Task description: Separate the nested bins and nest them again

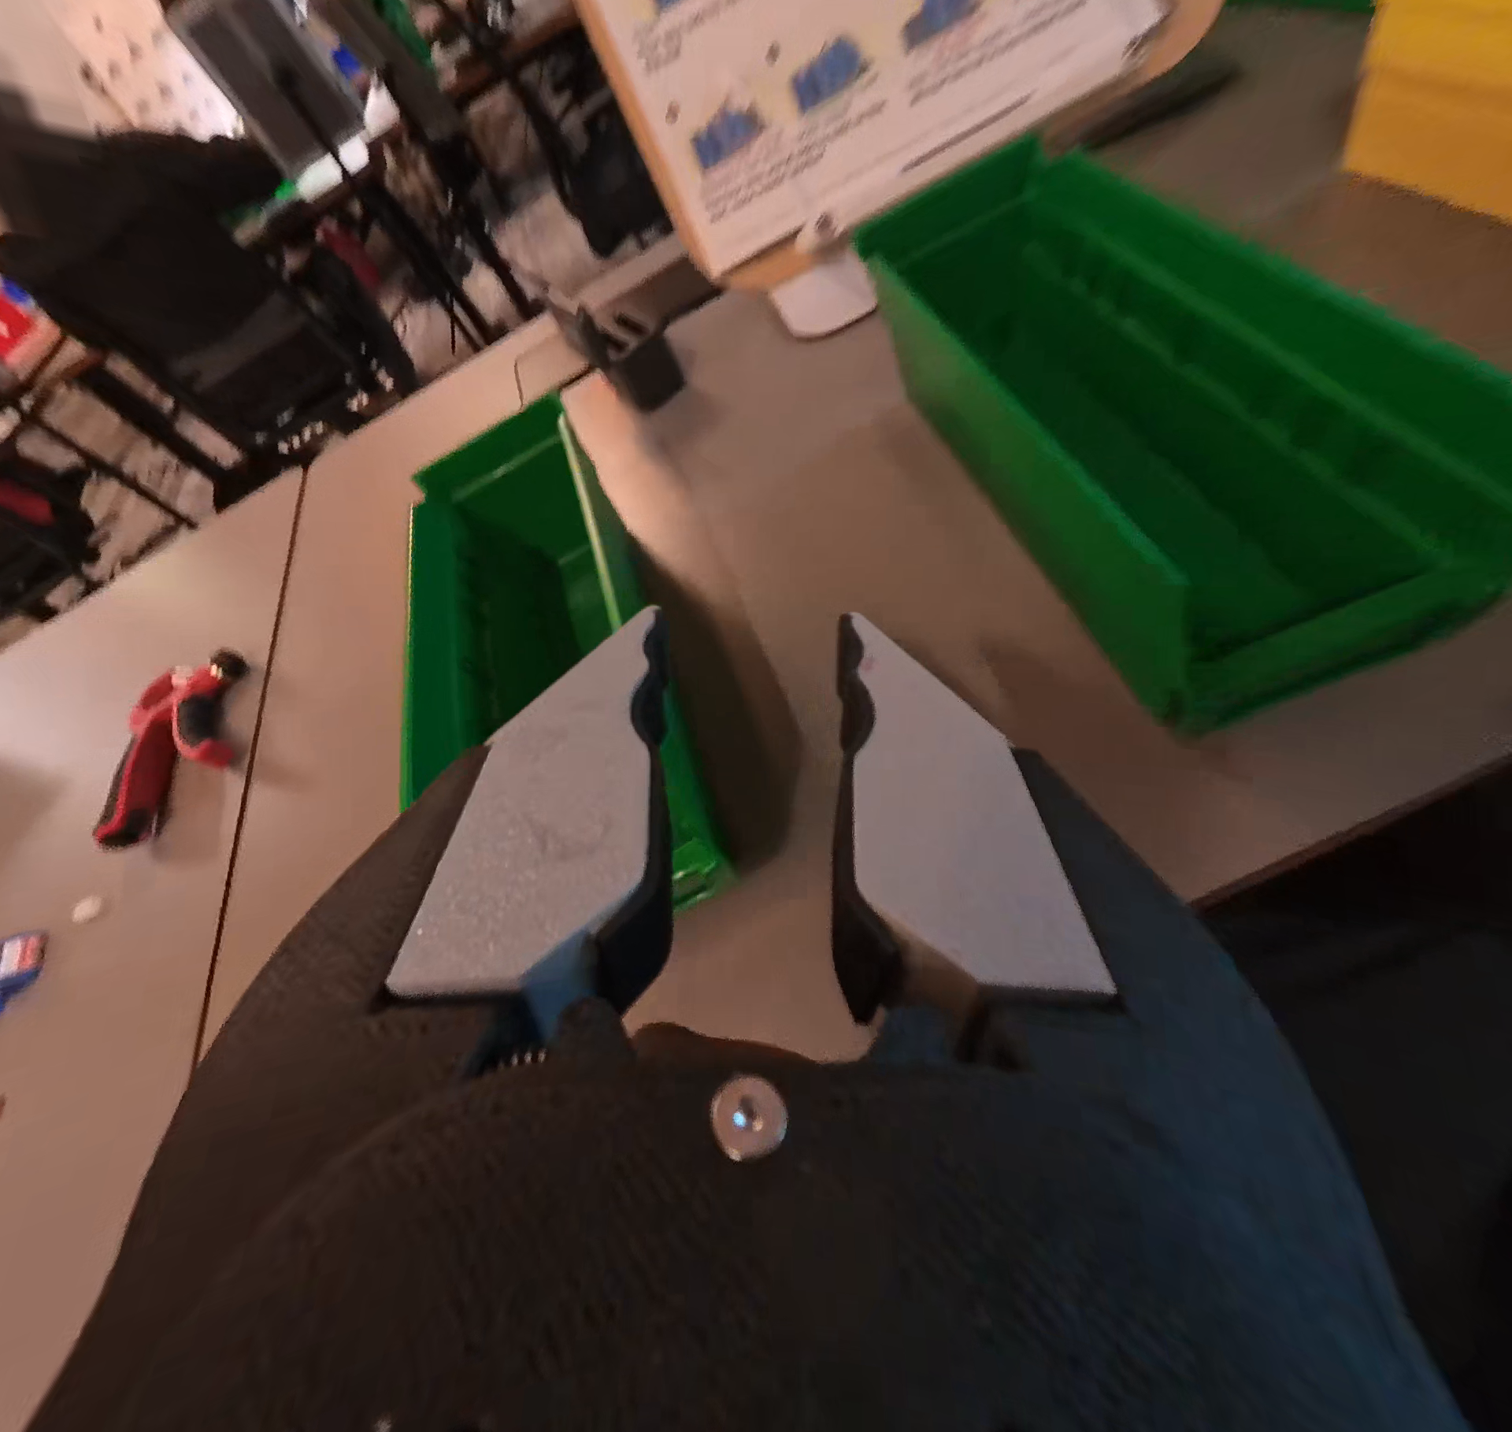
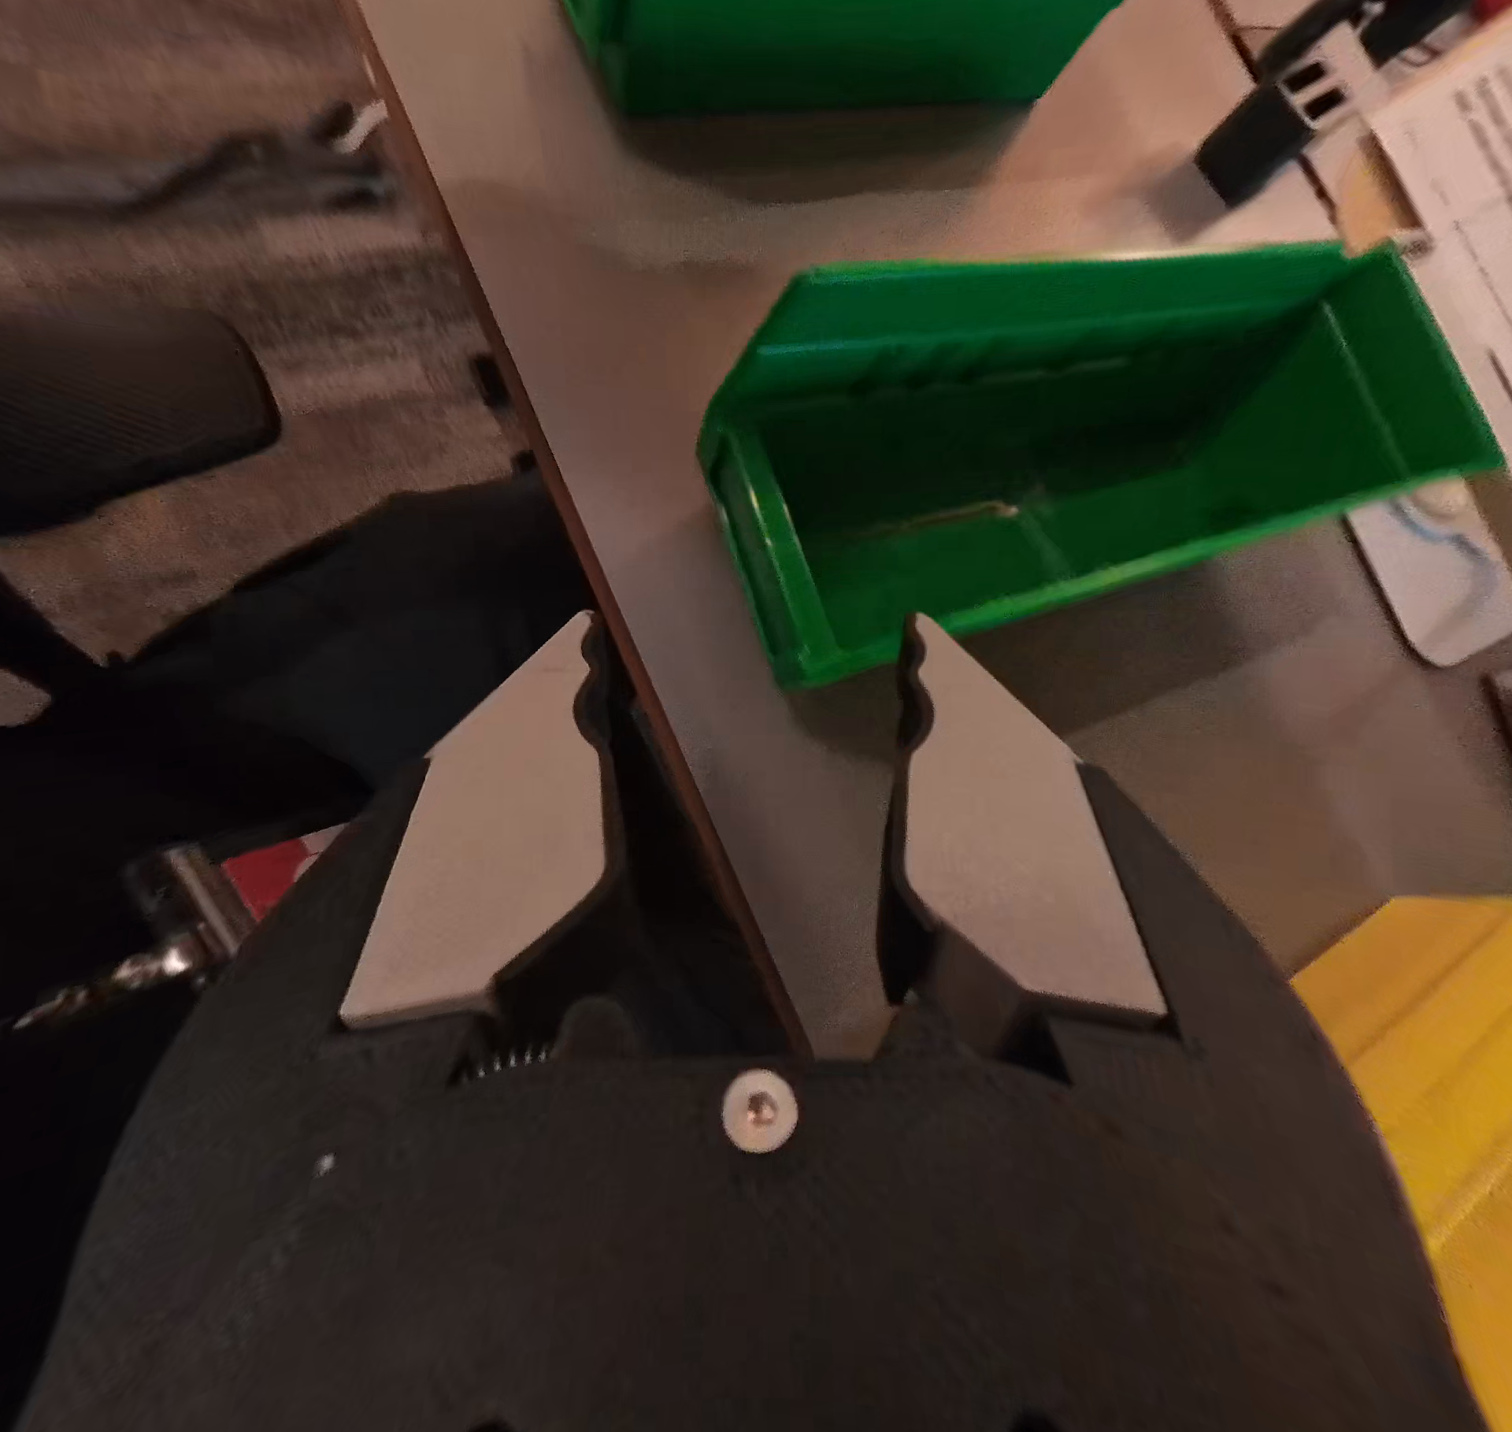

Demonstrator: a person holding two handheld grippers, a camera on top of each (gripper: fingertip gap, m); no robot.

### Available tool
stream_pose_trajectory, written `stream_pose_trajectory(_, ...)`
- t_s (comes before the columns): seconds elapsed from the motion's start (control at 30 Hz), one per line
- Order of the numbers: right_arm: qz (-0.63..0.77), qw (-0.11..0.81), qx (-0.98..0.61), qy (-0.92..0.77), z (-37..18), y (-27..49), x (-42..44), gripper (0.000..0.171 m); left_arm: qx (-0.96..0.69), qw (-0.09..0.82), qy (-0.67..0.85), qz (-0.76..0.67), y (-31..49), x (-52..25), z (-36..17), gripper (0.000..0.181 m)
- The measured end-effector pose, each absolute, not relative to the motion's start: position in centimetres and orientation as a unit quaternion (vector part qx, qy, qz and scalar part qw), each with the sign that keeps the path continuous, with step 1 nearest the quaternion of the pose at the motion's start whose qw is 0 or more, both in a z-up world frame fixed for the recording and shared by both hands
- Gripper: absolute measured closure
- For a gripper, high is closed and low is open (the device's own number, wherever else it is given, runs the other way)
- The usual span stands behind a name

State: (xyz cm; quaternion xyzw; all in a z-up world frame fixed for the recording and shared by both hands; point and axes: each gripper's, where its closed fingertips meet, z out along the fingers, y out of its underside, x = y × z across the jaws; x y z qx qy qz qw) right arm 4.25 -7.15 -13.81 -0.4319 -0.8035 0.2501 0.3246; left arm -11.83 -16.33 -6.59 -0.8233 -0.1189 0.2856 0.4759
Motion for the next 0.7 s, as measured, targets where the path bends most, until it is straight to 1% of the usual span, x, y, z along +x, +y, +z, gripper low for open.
stream_pose_trajectory(0.03,0.273,0.324,-0.442,-0.791,-13.2,-6.2,5.0,0.101,-0.817,0.489,-0.104,0.288,-15.8,-11.0,-6.0,0.143)
stream_pose_trajectory(0.07,0.297,0.324,-0.453,-0.776,-12.5,-5.2,5.7,0.104,-0.812,0.5,-0.09,0.286,-15.1,-10.2,-5.7,0.144)
stream_pose_trajectory(0.13,0.311,0.321,-0.472,-0.76,-11.7,-2.6,6.9,0.1,-0.804,0.52,-0.065,0.281,-13.7,-8.7,-5.2,0.144)
stream_pose_trajectory(0.17,0.303,0.329,-0.49,-0.748,-11.3,-0.7,7.4,0.097,-0.8,0.528,-0.057,0.279,-13.0,-8.1,-5.0,0.145)
stream_pose_trajectory(0.27,0.301,0.377,-0.528,-0.699,-8.6,4.6,8.9,0.101,-0.799,0.537,-0.037,0.267,-11.1,-6.6,-5.1,0.144)
stream_pose_trajectory(0.37,0.317,0.4,-0.55,-0.661,-6.6,8.5,10.9,0.102,-0.812,0.527,-0.012,0.251,-9.6,-5.2,-6.4,0.143)
stream_pose_trajectory(0.5,0.322,0.416,-0.589,-0.613,-5.6,13.2,13.1,0.102,-0.835,0.502,0.01,0.223,-7.6,-3.8,-9.0,0.141)
stream_pose_trajectory(0.63,0.344,0.423,-0.592,-0.594,-4.8,14.3,13.8,0.103,-0.857,0.477,0.032,0.193,-5.9,-2.5,-12.0,0.14)
stream_pose_trajectory(0.7,0.347,0.424,-0.589,-0.593,-4.6,14.3,13.7,0.104,-0.869,0.451,0.037,0.2,-5.2,-2.6,-13.8,0.14)
